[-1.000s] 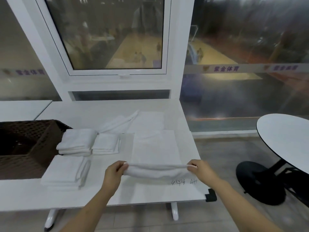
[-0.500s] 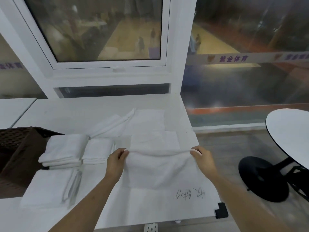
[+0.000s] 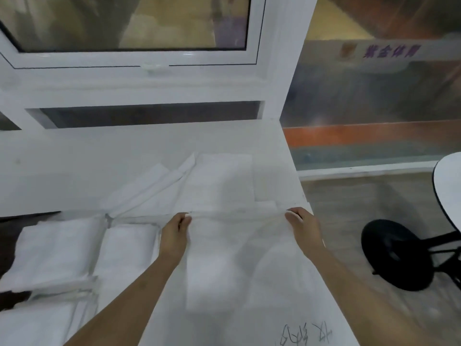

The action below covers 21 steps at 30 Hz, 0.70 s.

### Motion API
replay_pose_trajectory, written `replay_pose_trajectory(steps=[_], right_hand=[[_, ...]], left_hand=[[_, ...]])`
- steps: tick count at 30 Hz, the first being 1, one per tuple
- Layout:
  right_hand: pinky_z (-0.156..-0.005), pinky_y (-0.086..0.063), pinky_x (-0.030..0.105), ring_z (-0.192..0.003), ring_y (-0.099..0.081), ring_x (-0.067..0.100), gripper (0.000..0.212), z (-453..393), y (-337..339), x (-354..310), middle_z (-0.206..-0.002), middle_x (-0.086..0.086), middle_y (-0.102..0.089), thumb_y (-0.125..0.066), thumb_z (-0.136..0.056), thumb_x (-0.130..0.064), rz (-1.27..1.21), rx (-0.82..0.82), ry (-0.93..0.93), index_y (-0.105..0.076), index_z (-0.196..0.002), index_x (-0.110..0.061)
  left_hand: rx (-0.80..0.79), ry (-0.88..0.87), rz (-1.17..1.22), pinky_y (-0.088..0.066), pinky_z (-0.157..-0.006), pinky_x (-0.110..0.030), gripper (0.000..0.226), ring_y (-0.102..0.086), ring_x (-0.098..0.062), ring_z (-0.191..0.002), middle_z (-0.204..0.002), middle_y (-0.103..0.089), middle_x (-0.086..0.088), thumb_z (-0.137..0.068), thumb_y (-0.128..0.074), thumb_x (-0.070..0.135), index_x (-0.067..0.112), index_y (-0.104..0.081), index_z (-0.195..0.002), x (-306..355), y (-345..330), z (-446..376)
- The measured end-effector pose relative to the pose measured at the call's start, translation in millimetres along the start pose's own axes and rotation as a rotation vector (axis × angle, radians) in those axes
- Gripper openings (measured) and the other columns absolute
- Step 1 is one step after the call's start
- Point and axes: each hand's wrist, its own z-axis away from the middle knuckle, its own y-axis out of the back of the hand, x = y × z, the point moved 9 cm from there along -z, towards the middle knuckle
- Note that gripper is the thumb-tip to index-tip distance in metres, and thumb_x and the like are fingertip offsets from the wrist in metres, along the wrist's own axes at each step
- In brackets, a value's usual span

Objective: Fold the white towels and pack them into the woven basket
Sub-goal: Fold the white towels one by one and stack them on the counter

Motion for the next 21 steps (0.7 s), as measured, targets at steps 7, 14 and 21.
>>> replay_pose_trajectory(steps=[7,14,21], right_hand=[[-0.072,-0.043,0.016,-0.087,-0.063,-0.002,0.011,-61.3,-31.7,5.8,-0.090,-0.016,-0.072,-0.061,-0.101,-0.025,0.191,-0.030,0.039,-0.071,-0.096,-0.024],[-0.108,-0.040,0.031,-0.127,-0.053,0.019,0.034,-93.8,-68.5,39.7,-0.136,-0.002,-0.061,-0.065,-0.100,-0.023,0.505,-0.056,0.133,-0.061,-0.133,-0.021],[-0.099,-0.053,0.042,-0.121,-0.060,0.027,0.033,-22.2,-87.4,55.0,-0.128,0.006,-0.066,-0.076,-0.088,-0.013,0.701,-0.134,0.384,-0.070,-0.121,-0.017]], left_hand=[[0.022,0.010,-0.051,-0.042,-0.067,-0.009,0.015,-0.060,-0.001,-0.077,-0.084,-0.066,0.009,-0.106,-0.050,0.025,0.021,-0.063,-0.100,-24.1,-20.5,-56.9],[0.038,0.041,-0.157,-0.043,-0.093,-0.026,0.024,-0.061,-0.018,-0.102,-0.116,-0.065,-0.004,-0.105,-0.053,0.020,0.011,-0.065,-0.123,-68.1,-41.3,-92.5],[-0.128,-0.250,-0.378,-0.047,-0.097,-0.032,0.022,-0.056,-0.019,-0.116,-0.123,-0.063,-0.001,-0.104,-0.054,0.024,0.017,-0.067,-0.121,-75.9,-64.0,-44.0]])
